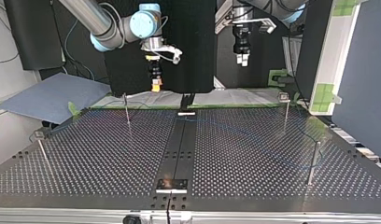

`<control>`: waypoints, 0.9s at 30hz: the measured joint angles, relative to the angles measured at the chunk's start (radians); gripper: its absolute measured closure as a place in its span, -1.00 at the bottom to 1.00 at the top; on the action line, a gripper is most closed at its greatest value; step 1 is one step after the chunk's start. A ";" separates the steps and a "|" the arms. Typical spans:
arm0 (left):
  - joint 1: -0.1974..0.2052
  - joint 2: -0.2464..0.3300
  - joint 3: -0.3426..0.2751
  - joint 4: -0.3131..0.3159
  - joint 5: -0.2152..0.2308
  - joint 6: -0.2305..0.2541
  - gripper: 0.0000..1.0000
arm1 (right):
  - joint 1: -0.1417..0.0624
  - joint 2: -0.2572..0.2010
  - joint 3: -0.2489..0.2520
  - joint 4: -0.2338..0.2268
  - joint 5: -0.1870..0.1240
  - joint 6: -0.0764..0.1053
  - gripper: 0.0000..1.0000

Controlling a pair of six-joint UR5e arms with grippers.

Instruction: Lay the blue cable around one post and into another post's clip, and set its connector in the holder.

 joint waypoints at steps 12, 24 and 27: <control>0.008 0.000 0.001 -0.001 0.021 -0.007 -1.00 | 0.096 0.003 0.029 -0.017 0.060 -0.005 -0.98; 0.009 0.000 0.001 -0.005 0.035 -0.007 -1.00 | 0.109 0.005 0.048 -0.028 0.029 -0.007 -0.98; 0.010 0.000 0.001 -0.012 0.034 -0.007 -1.00 | 0.092 0.005 0.054 -0.032 0.027 -0.004 -0.98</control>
